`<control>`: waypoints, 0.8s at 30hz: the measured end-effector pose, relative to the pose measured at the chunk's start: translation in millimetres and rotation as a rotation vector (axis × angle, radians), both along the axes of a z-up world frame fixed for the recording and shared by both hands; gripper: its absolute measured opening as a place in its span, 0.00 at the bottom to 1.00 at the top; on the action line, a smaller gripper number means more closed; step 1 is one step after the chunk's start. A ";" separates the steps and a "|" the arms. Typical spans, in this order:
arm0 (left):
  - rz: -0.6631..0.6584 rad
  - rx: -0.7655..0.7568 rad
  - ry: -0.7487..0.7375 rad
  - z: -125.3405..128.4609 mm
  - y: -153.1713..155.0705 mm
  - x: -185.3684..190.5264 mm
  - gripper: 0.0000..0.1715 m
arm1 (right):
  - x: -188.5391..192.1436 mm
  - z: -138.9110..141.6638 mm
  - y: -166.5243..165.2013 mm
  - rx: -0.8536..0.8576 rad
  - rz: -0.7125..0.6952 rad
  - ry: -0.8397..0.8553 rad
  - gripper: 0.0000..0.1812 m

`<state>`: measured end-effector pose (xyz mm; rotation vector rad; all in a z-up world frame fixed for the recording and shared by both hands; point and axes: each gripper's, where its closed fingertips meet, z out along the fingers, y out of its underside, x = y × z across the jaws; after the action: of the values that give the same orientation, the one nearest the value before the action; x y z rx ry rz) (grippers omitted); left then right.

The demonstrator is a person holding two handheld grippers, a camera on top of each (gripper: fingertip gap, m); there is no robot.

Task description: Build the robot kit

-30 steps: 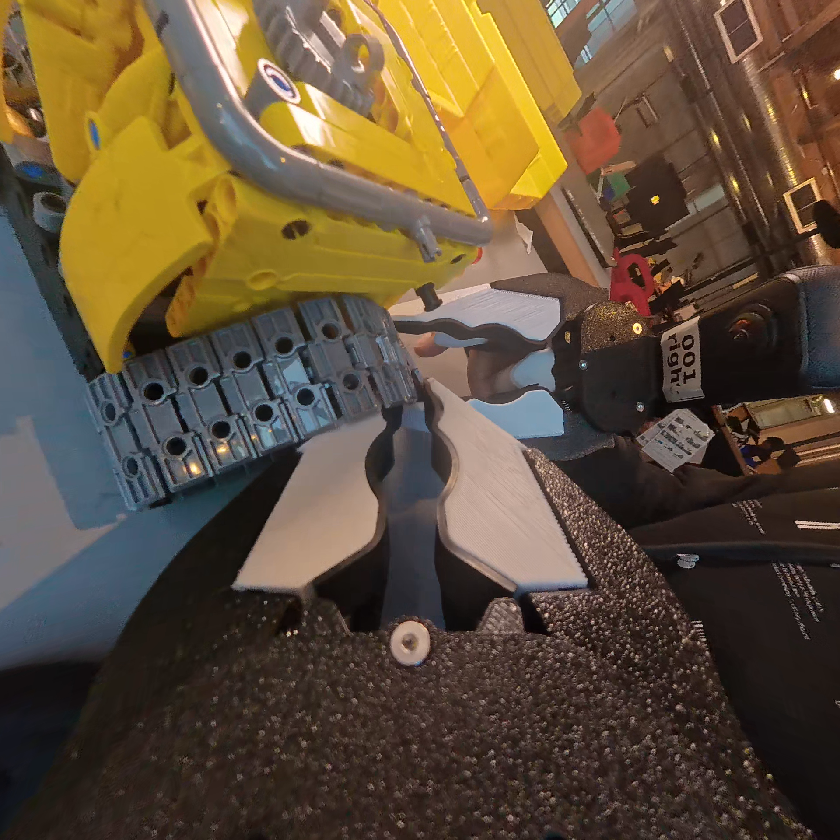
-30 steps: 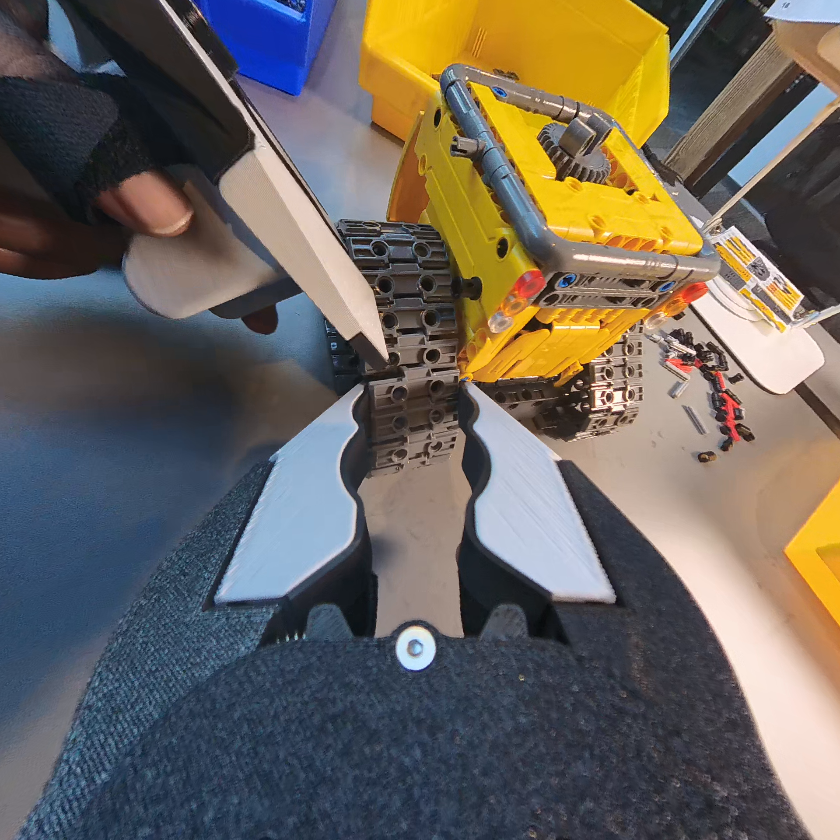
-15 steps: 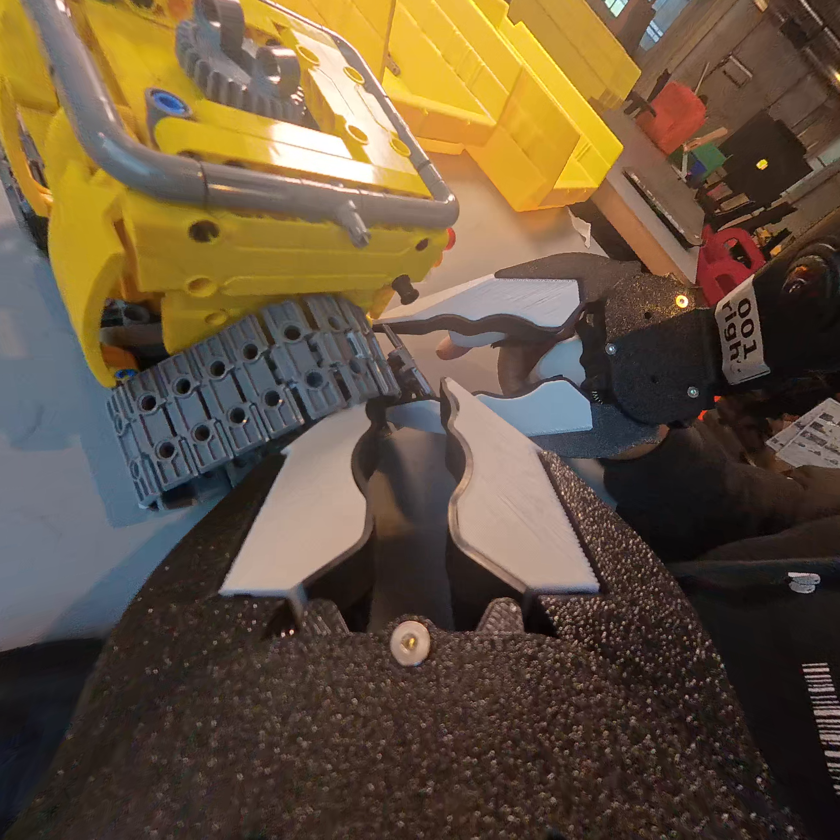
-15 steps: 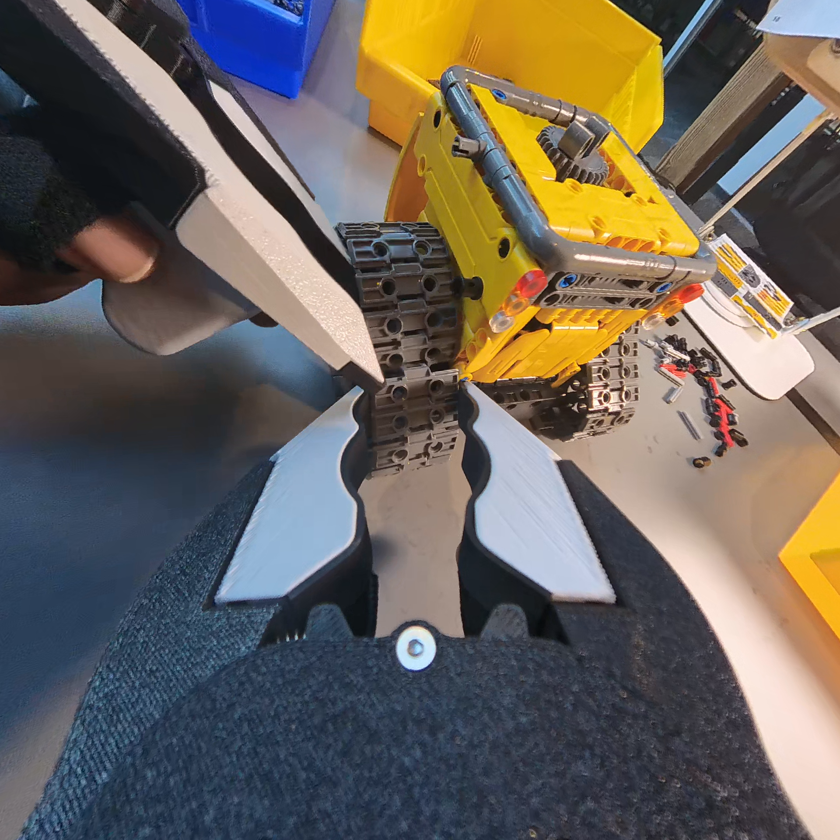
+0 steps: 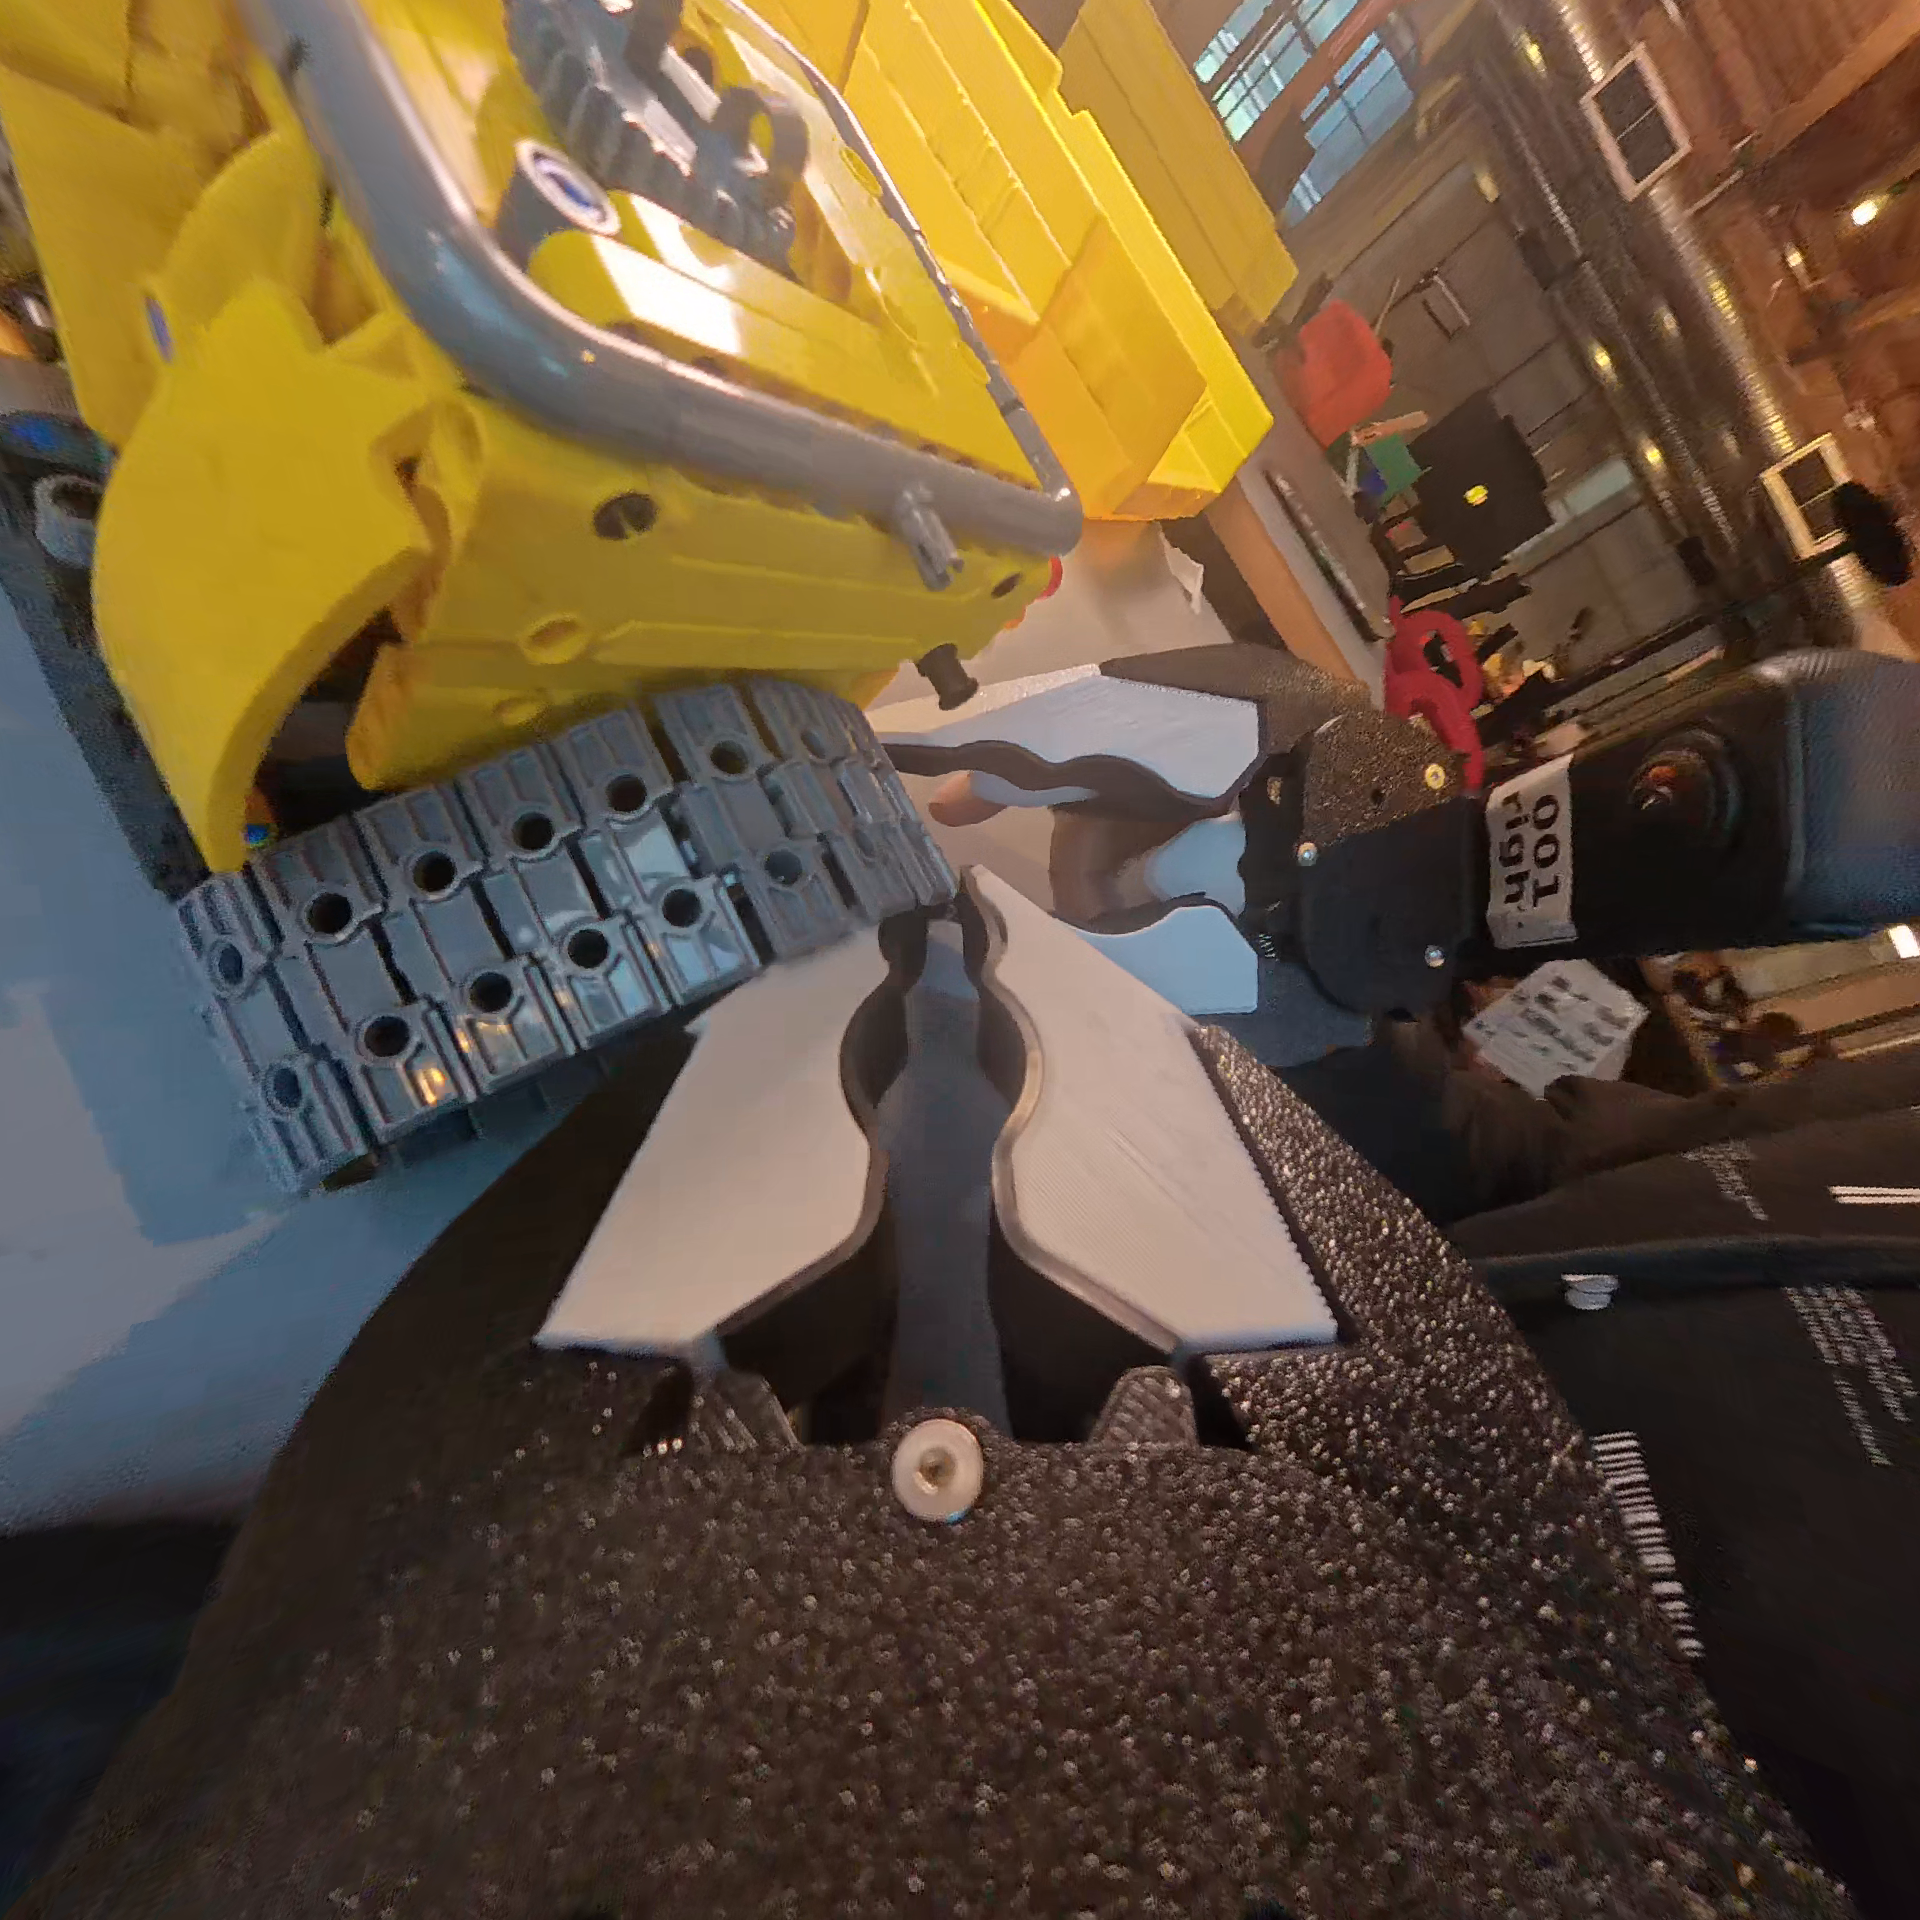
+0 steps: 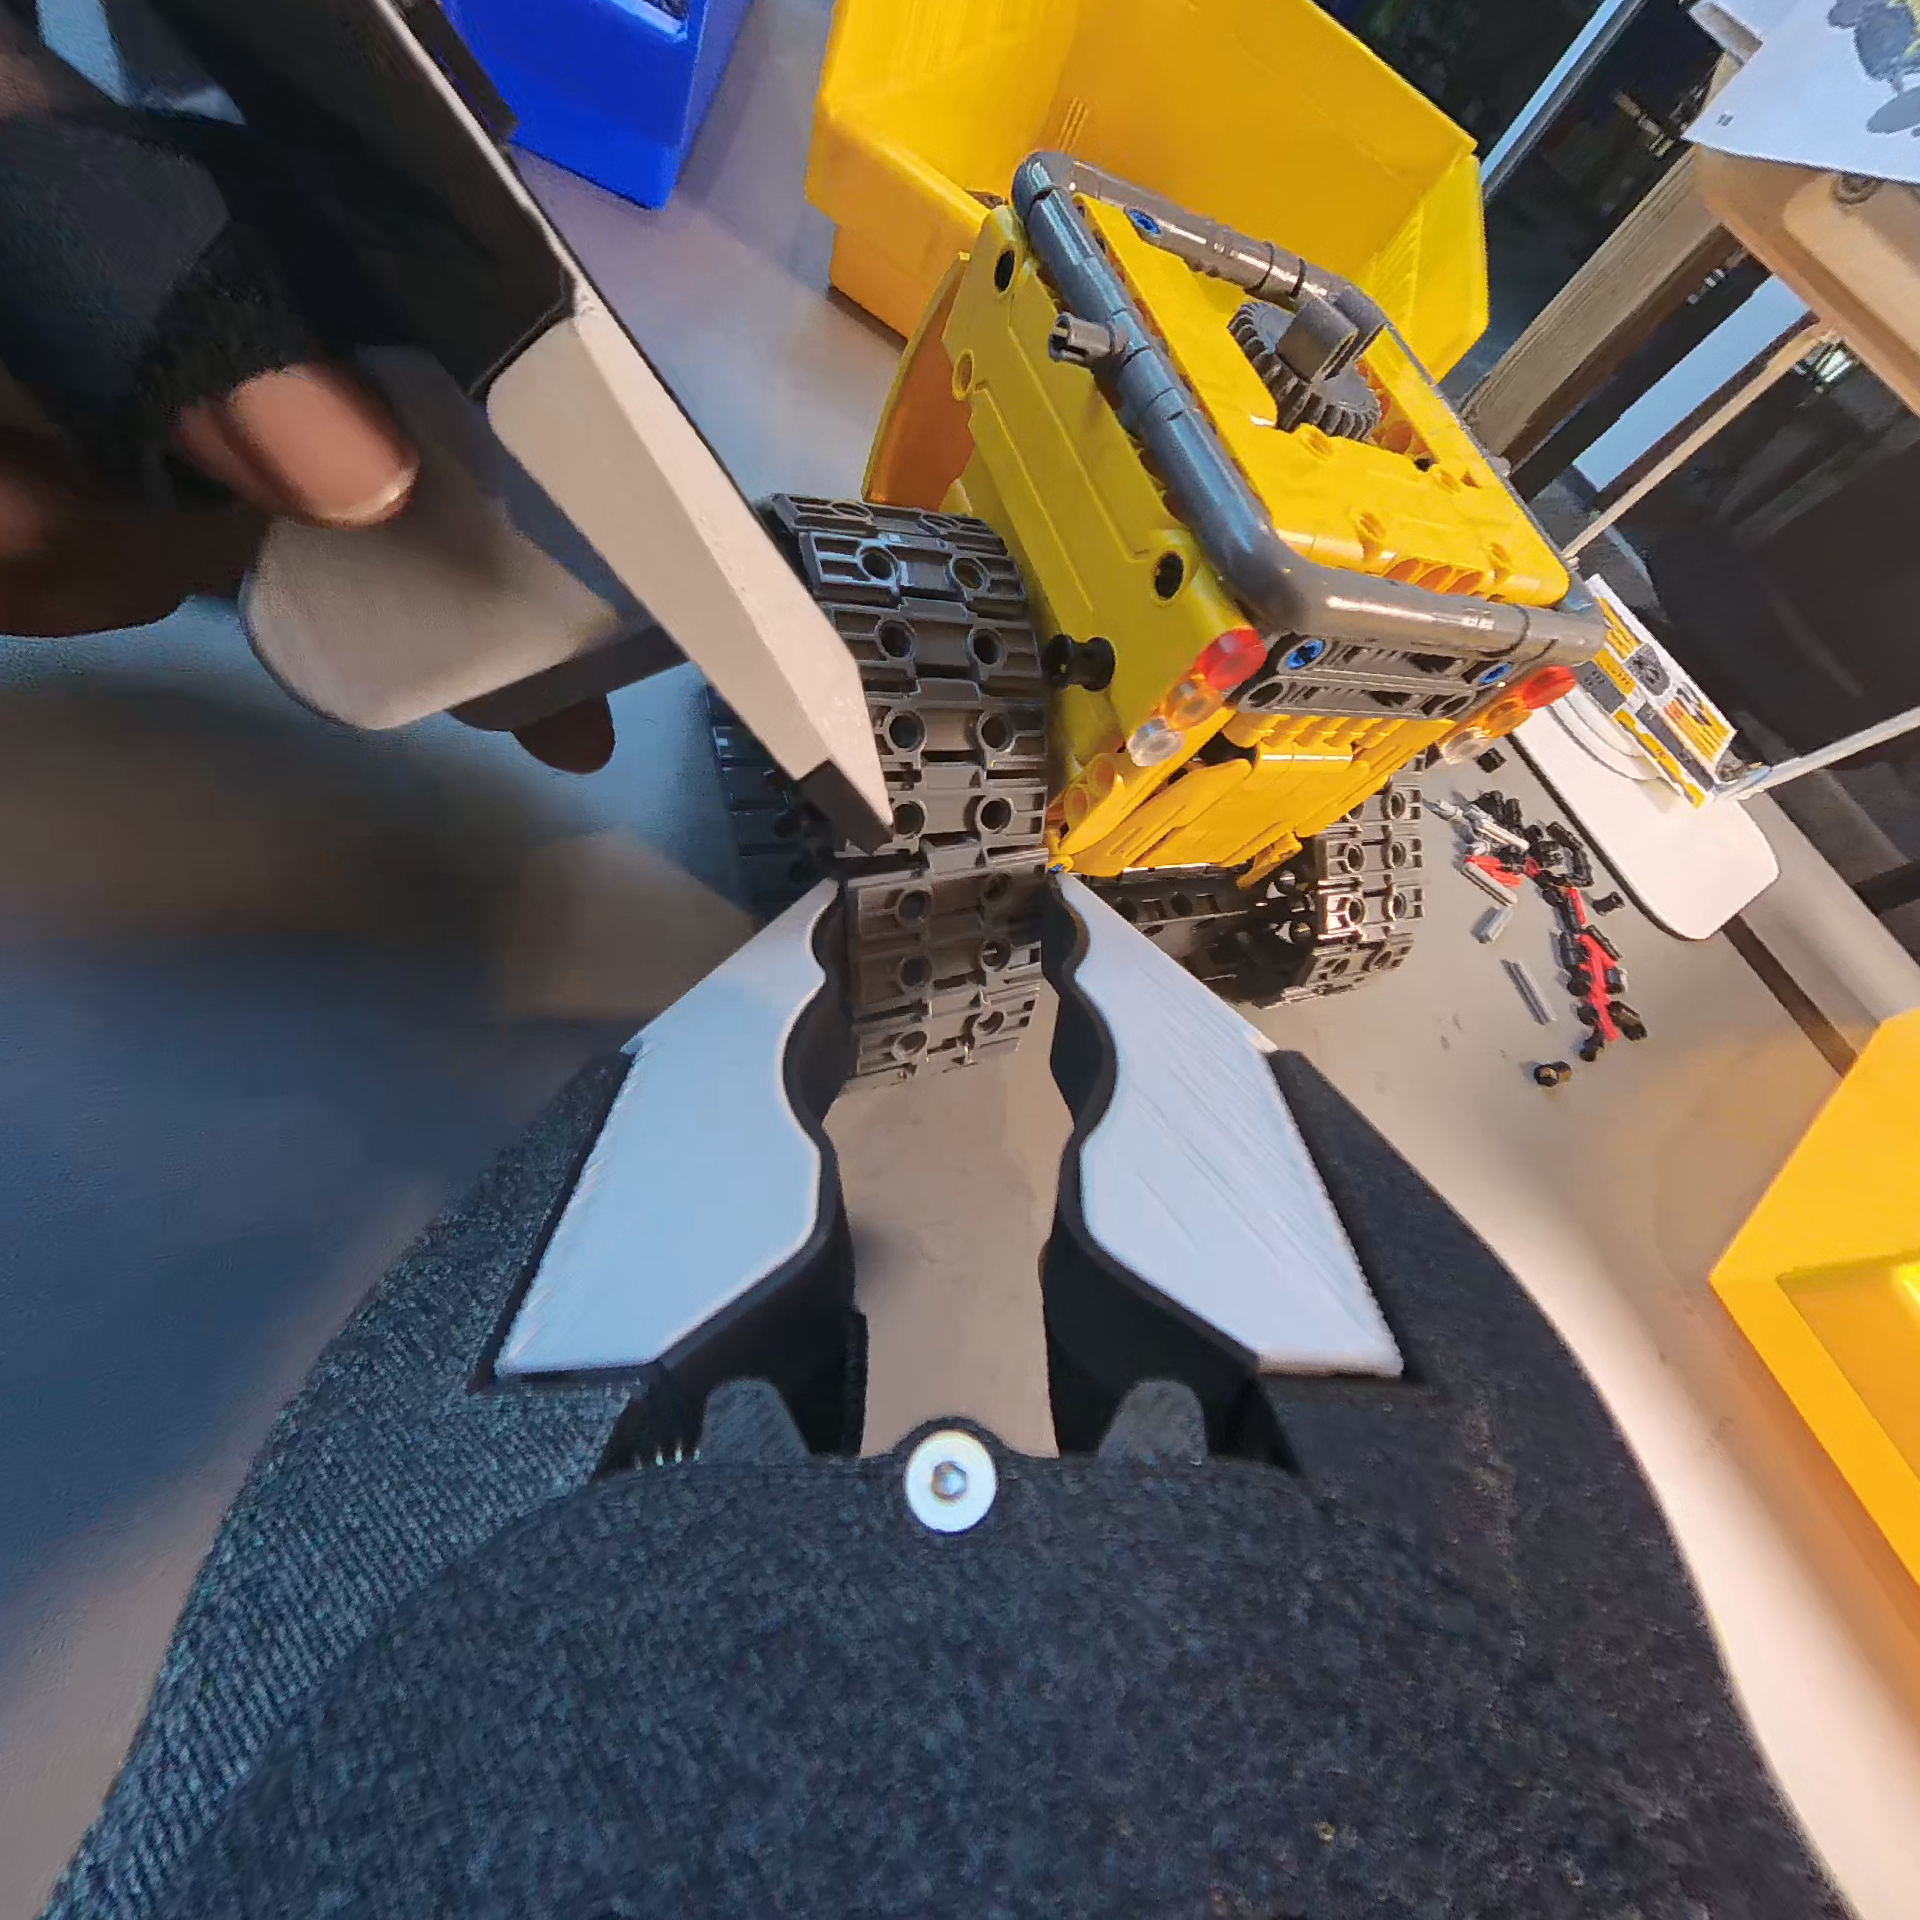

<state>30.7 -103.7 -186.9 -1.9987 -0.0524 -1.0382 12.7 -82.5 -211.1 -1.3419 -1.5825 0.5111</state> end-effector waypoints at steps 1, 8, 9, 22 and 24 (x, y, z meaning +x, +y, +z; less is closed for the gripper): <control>-0.008 -0.019 -0.051 1.1 -0.3 0.2 0.03 | -0.4 0.0 -0.1 0.006 -0.006 -0.002 0.19; 0.006 -0.059 -0.199 2.9 -0.4 -2.0 0.03 | -1.7 0.0 -0.3 0.038 -0.017 -0.008 0.19; 0.012 -0.056 -0.200 2.9 -0.3 -2.4 0.03 | -1.8 0.1 -0.3 0.045 -0.019 -0.009 0.19; 0.082 -0.026 0.085 -4.6 1.1 -5.9 0.09 | -4.5 -0.1 1.2 0.092 -0.062 -0.024 0.20; 0.098 -0.021 0.112 -6.2 2.1 -6.8 0.08 | -4.5 0.0 1.5 0.090 -0.064 -0.022 0.20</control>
<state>23.8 -101.6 -193.1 -2.0484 -0.1010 -0.8655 8.2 -81.1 -211.1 -1.3290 -1.5566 0.3832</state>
